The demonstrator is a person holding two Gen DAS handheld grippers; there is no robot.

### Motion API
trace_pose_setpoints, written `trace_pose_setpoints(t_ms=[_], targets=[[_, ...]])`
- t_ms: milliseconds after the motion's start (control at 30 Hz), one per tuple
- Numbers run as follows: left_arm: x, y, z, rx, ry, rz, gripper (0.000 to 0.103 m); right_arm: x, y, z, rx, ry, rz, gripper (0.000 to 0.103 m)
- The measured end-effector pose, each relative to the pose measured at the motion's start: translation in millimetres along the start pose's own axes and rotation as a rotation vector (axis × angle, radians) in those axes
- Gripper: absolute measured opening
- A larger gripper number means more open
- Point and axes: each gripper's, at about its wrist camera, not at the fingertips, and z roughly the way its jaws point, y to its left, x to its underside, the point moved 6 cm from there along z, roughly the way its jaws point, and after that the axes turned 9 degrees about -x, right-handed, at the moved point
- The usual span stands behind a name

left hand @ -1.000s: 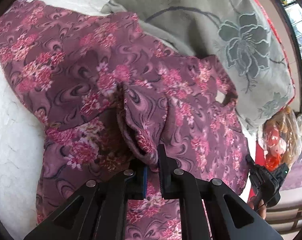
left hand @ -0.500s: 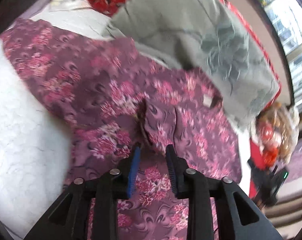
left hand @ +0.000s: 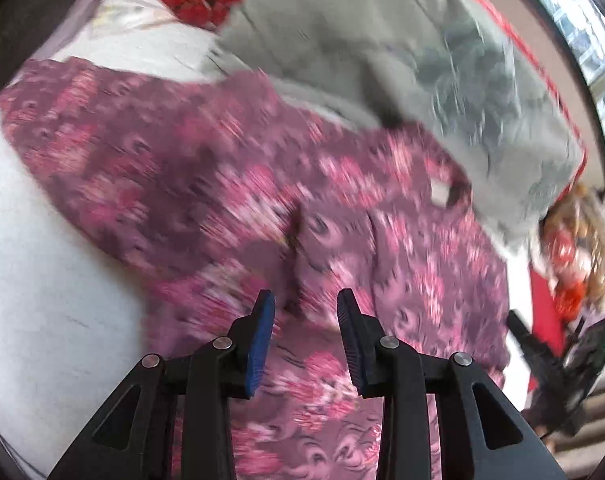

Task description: Fold small clothes

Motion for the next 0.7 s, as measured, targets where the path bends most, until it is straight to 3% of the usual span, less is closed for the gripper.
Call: trace_pose_setpoints(t_ms=[100,267,333,433,567,700], targets=[[-21,44,-18,-0.021,-0.039,-0.065,0.050,18,59,47,-0.065,0.086,-0.080,0.027],[-67,147,-39,-0.193,-0.107,-0.192,0.054,39,127,111,-0.127,0.136,-0.139,0.027],[-85,185,-40,-0.243,-0.097,-0.255,0.054,49,140,127,-0.121,0.141,-0.178,0.028],[-115,247,-36,-0.296,-0.075,-0.382,0.055,62,146,133,-0.081,0.073,-0.297,0.039],[-143,290,-22,-0.335,-0.062,-0.496,0.060,64,143,128,-0.101,0.076,-0.300,0.047],[-158,315,-2,-0.383,-0.065,-0.554,0.063,62,145,129,-0.119,0.074,-0.291,0.048]])
